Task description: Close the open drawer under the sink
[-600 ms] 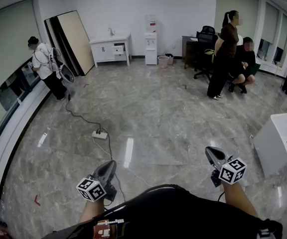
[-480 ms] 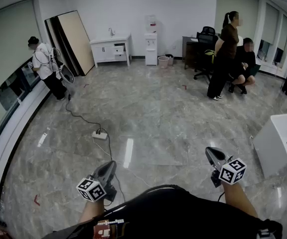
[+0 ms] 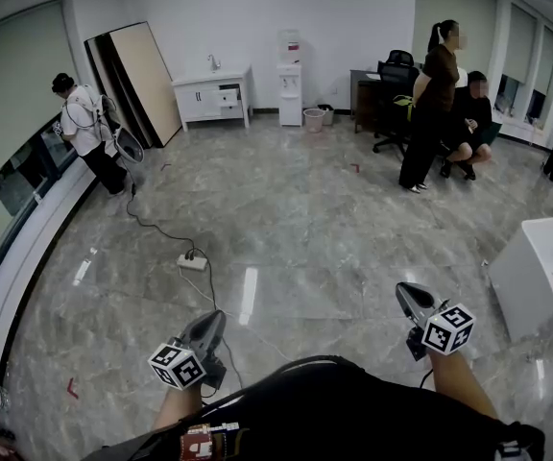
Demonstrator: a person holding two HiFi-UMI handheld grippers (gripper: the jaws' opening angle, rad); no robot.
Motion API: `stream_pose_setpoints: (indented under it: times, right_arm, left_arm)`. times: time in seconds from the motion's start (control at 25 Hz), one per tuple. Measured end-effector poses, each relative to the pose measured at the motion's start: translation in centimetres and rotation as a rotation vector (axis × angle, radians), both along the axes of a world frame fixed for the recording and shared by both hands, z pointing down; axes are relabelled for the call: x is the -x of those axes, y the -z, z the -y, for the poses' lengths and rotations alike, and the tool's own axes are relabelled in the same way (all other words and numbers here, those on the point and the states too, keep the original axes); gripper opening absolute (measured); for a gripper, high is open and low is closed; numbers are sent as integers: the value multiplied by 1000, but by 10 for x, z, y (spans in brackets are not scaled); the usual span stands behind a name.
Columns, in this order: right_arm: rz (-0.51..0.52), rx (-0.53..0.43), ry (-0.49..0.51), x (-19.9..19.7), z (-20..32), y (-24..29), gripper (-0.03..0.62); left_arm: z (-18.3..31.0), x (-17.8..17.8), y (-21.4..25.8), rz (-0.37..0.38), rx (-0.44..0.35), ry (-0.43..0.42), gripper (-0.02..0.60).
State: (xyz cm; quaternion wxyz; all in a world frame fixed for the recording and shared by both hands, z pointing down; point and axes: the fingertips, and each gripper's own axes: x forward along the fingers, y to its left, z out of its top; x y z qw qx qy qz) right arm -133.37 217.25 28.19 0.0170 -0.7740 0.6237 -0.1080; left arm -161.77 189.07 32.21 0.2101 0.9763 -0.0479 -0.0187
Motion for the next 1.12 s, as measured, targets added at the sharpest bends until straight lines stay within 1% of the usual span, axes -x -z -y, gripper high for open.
stream_pose_setpoints:
  times: [0.28,0.52,0.68,0.84,1.12]
  right_arm:
    - [32,-13,-9,-8,-6,1,0]
    - [19,-7,5,-8,-5,-2,2]
    - [21,-10,4,-15,-10,-3,2]
    - [29,-7,-2,-30,-26,-4,2]
    - [42,-12,-36,-68,-80,-10,2]
  left_arm:
    - [-3,-4,7,-1,-6,2,-8]
    - [-5,-8,3,10,-10,-1,-8]
    - [-9,-16,6,15,-13,-4,-8]
    - [-19,-36,11,17,-13,-10,-8]
    - [-63,-83,13,16,-13,-43,-8]
